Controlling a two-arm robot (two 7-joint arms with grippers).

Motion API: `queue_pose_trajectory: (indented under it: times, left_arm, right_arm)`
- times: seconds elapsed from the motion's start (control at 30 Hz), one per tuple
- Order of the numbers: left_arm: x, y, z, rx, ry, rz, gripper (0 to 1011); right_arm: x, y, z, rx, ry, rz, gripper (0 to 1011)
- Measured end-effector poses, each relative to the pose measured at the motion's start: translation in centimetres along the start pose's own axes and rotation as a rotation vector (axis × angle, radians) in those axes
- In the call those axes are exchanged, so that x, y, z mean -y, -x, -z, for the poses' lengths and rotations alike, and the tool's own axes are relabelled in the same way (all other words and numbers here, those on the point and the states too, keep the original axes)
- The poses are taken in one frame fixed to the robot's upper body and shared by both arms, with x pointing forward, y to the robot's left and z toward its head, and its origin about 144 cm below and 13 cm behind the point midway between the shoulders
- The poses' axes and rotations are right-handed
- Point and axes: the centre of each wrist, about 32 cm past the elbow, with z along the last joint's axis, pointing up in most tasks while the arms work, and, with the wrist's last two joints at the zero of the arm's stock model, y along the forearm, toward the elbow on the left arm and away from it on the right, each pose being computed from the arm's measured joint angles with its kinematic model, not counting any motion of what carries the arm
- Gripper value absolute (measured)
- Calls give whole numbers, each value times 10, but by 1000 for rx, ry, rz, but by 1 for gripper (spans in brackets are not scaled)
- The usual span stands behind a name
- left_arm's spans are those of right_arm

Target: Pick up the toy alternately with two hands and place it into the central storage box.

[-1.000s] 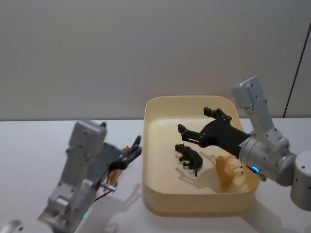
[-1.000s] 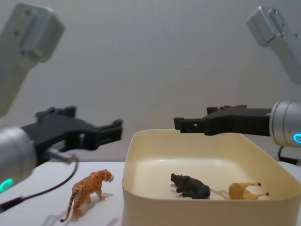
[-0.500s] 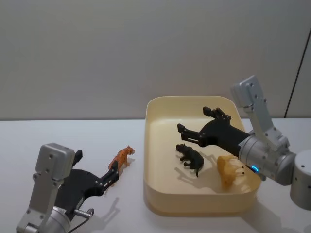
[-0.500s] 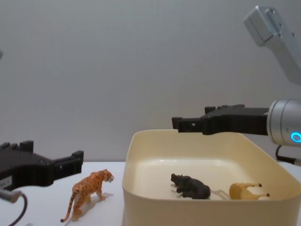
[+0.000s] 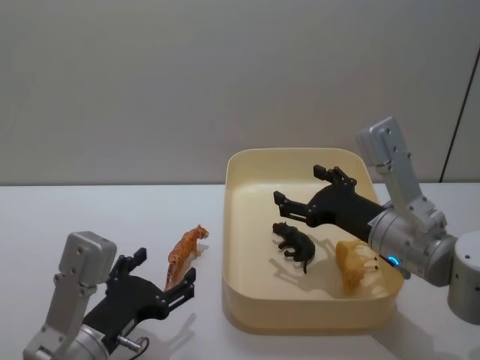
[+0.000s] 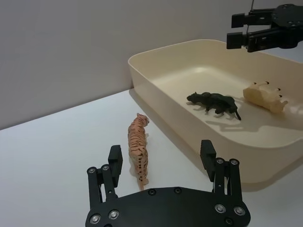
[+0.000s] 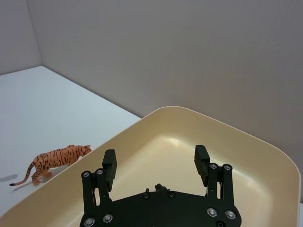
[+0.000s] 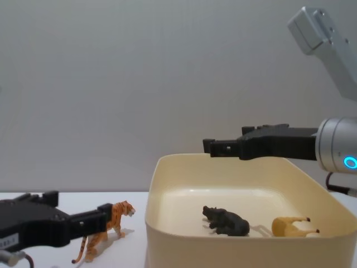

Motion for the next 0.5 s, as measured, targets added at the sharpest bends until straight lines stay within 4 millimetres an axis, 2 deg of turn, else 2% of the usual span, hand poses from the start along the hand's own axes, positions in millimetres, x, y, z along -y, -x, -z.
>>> queue_pose_trajectory:
  times: [0.5]
  left_arm:
    - [25,-17,9,-9,-40,63,1001]
  right_arm:
    - [0,0,0,0,-1,0,1001]
